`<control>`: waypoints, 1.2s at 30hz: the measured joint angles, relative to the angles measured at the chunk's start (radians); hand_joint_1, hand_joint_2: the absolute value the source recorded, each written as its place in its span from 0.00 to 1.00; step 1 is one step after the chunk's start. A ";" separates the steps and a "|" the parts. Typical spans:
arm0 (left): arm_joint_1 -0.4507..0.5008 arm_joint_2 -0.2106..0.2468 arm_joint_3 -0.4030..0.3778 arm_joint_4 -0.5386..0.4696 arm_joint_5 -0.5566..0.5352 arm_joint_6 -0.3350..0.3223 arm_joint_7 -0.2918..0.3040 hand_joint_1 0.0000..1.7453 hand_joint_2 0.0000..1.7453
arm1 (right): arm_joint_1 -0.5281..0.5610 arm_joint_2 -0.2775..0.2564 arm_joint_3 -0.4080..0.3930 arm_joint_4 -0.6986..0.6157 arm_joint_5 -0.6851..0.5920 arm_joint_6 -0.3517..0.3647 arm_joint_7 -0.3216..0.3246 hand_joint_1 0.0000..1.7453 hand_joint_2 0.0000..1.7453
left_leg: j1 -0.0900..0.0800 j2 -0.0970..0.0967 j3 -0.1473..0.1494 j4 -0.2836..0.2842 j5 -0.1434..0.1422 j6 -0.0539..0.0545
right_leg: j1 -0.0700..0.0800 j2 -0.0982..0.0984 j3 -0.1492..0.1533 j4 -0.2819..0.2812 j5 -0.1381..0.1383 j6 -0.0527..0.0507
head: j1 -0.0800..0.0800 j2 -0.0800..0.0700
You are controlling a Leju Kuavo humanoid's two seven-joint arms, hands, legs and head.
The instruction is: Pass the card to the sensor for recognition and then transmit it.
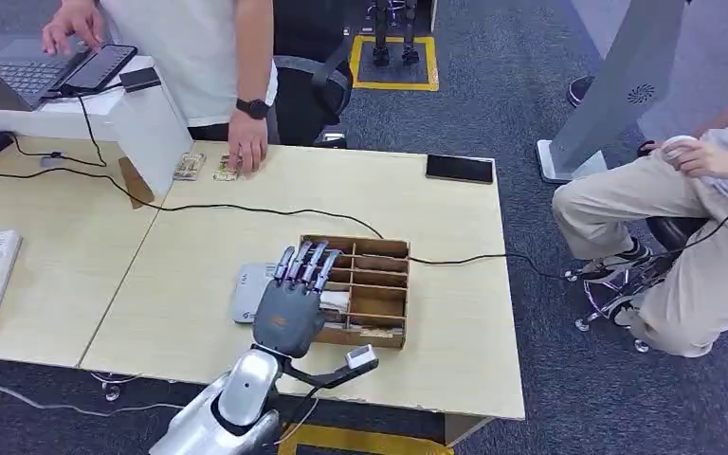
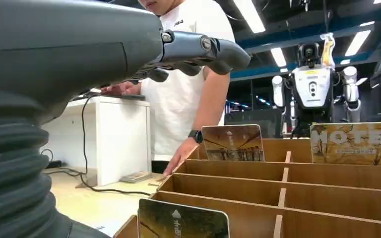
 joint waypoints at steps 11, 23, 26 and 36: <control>0.000 0.012 0.000 0.007 0.000 -0.012 -0.003 0.00 1.00 | 0.000 0.000 0.000 0.000 0.000 0.000 0.000 0.00 1.00 | 0.000 0.000 0.000 0.000 0.000 0.000 | 0.000 0.000 0.000 0.000 0.000 0.000 | 0.000 0.000; 0.002 0.016 0.009 0.008 0.000 -0.065 -0.115 1.00 1.00 | 0.000 0.000 0.000 0.000 -0.010 0.000 -0.004 0.00 1.00 | 0.000 0.000 0.000 0.000 0.000 0.000 | 0.000 0.000 0.000 0.000 0.000 0.000 | 0.000 0.000; 0.003 0.015 0.017 0.013 0.000 -0.079 -0.133 1.00 1.00 | 0.000 0.000 0.000 0.000 -0.015 0.000 -0.005 0.00 1.00 | 0.000 0.000 0.000 0.000 0.000 0.000 | 0.000 0.000 0.000 0.000 0.000 0.000 | 0.000 0.000; 0.004 0.010 0.027 0.029 0.000 -0.125 -0.173 1.00 1.00 | 0.000 0.000 0.005 0.001 -0.019 0.000 -0.006 0.00 1.00 | 0.000 0.000 0.000 0.000 0.000 0.000 | 0.000 0.000 0.000 0.000 0.000 0.000 | 0.000 0.000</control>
